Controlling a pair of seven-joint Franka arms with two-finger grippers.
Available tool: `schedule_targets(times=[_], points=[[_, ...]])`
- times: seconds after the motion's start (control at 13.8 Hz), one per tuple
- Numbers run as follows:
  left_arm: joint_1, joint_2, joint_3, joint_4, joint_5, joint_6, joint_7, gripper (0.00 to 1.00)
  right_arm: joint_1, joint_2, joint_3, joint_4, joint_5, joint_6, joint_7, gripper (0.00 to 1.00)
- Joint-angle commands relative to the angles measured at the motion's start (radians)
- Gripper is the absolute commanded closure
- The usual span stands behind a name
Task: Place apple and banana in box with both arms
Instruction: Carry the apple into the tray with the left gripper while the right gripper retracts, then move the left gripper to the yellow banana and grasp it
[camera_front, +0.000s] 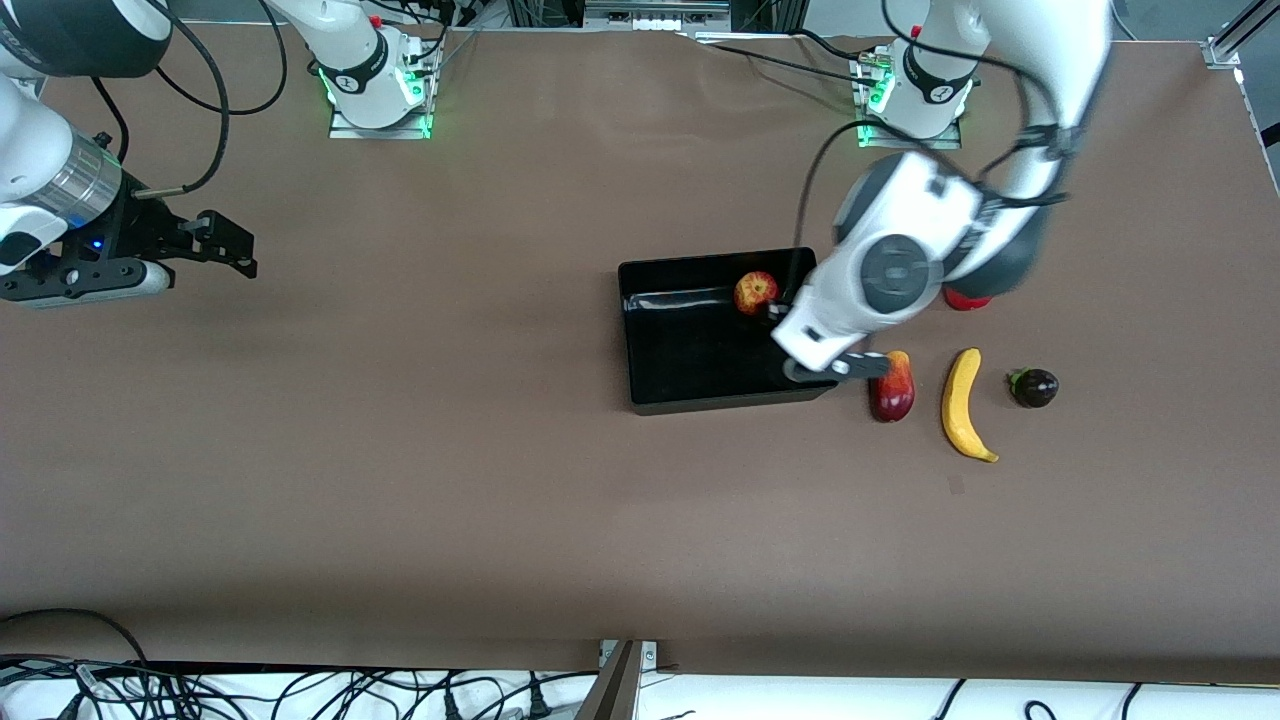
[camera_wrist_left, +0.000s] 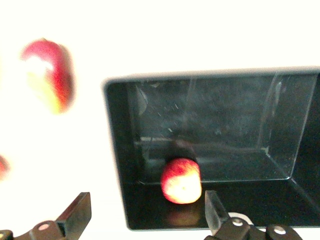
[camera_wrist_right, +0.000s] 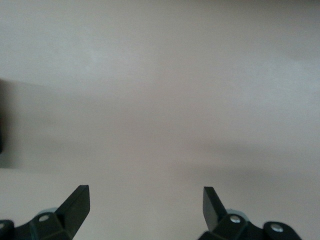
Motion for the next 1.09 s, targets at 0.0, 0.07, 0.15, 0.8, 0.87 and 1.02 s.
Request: schedule_targets(times=[0.0, 0.07, 0.15, 0.8, 0.87, 1.02], points=[[0.136, 0.073, -0.003, 0.029, 0.089, 0.019, 0.196, 0.00, -0.006, 0.016, 0.003, 0.030, -0.020, -0.009, -0.005, 0.00], [0.189, 0.093, -0.005, 0.028, 0.147, 0.056, 0.264, 0.00, -0.012, 0.017, 0.003, 0.030, -0.016, -0.005, -0.003, 0.00], [0.235, 0.120, -0.003, 0.028, 0.161, 0.085, 0.310, 0.00, -0.013, 0.023, 0.001, 0.030, -0.016, -0.002, -0.001, 0.00], [0.401, 0.262, -0.003, -0.162, 0.232, 0.539, 0.605, 0.36, -0.010, 0.023, 0.003, 0.032, -0.010, 0.003, -0.001, 0.00], [0.402, 0.259, -0.003, -0.170, 0.232, 0.535, 0.604, 0.63, -0.010, 0.023, 0.001, 0.032, -0.010, 0.003, -0.001, 0.00], [0.402, 0.246, -0.005, -0.173, 0.232, 0.512, 0.608, 1.00, -0.010, 0.023, 0.001, 0.032, -0.010, 0.003, -0.001, 0.00]])
